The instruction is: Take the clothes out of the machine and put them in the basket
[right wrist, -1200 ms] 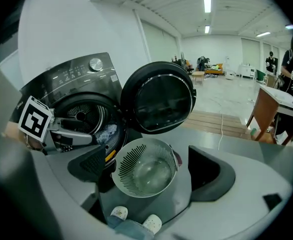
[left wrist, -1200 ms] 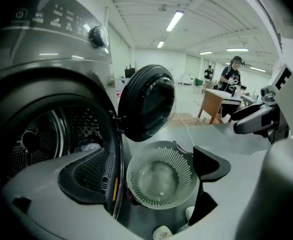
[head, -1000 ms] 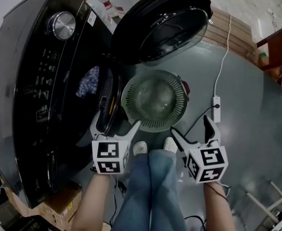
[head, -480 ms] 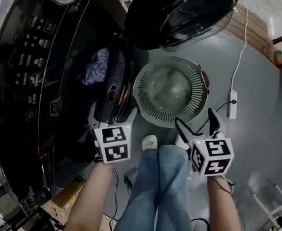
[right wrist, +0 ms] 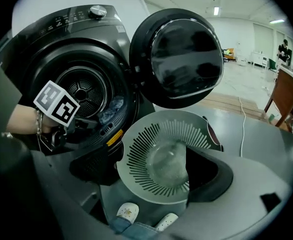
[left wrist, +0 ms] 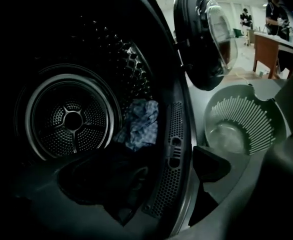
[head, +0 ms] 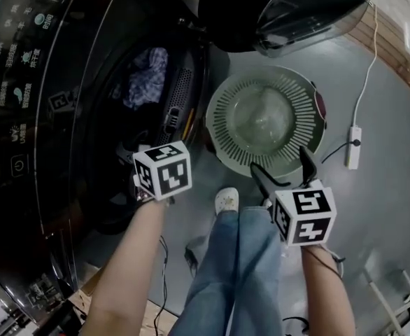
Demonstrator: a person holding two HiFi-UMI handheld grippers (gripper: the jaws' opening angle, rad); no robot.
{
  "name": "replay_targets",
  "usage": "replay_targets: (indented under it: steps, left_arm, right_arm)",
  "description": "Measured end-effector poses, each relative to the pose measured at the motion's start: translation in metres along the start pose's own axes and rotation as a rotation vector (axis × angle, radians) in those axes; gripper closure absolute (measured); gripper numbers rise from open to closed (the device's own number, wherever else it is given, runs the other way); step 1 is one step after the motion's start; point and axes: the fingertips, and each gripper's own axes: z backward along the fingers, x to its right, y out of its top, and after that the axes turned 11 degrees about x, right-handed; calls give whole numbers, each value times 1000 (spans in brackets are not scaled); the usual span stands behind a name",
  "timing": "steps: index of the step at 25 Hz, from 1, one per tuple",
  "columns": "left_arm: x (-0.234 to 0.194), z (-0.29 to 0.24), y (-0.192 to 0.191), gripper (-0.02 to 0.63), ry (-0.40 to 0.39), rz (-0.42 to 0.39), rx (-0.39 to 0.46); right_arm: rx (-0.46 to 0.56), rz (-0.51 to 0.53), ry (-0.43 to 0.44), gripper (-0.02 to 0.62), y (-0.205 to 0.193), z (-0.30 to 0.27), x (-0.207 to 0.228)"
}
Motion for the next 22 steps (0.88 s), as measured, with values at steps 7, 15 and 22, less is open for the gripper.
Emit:
replay_targets:
  steps: [7, 15, 22]
  left_arm:
    - [-24, -30, -31, 55, 113, -54, -124]
    - [-53, -66, -64, 106, 204, -128, -287]
    - [-66, -79, -108, 209, 270, -112, -449]
  right_arm:
    - [-30, -4, 21, 120, -14, -13, -16]
    - [-19, -24, 36, 138, -10, -33, -23]
    - [-35, -34, 56, 152, -15, -41, -24]
